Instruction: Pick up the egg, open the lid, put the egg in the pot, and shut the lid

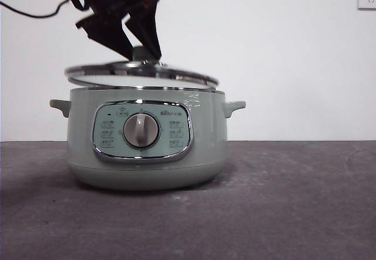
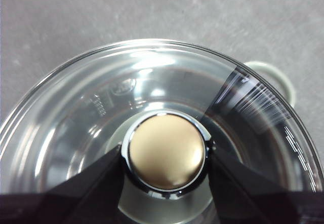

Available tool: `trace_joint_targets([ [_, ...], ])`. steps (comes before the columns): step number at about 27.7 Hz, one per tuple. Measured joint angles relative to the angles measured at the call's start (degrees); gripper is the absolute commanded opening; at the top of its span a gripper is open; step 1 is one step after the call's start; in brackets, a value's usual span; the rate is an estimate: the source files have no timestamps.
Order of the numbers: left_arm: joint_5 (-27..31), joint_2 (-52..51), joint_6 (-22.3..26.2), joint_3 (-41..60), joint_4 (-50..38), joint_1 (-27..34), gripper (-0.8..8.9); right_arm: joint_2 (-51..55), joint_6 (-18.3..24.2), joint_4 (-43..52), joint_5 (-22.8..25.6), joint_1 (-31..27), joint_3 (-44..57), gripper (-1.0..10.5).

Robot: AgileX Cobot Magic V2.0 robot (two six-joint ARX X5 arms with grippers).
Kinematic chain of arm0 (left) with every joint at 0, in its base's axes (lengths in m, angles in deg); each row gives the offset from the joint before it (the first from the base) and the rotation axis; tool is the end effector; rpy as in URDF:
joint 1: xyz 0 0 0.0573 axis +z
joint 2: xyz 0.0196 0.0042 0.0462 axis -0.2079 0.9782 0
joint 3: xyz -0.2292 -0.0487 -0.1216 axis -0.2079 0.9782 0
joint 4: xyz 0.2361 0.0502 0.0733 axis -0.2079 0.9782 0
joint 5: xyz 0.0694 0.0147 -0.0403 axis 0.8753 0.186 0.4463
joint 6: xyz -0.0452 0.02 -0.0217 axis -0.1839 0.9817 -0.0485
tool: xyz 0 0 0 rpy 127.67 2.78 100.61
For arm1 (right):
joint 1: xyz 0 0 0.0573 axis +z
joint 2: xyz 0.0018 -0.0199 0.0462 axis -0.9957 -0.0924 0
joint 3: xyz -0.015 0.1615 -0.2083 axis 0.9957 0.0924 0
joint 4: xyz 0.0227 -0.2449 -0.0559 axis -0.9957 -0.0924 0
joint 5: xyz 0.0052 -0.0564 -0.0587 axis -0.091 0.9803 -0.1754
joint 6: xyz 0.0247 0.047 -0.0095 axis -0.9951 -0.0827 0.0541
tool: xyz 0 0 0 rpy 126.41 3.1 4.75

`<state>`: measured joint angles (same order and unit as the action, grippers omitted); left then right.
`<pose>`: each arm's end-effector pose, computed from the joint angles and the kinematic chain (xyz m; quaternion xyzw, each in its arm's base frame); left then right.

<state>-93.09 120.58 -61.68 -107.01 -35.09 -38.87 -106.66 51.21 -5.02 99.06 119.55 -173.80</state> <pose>0.3181 -0.1646 0.3171 0.0840 0.3464 -0.2734 0.8934 0.0901 0.0552 0.4942 -0.1012 0.1336 0.1996 0.9654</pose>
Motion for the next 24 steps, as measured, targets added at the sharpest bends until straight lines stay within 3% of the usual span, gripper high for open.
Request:
trace_joint_targets([
  [21, 1.20, 2.73, -0.20, -0.94, -0.11, -1.81, -0.08, -0.17, 0.00, -1.68, -0.11, 0.00, 0.00, 4.1],
  [24, 1.18, 2.75, -0.44, -1.22, 0.83, -1.81, 0.41, -0.17, -0.02, -2.34, -0.11, 0.00, 0.00, 4.1],
])
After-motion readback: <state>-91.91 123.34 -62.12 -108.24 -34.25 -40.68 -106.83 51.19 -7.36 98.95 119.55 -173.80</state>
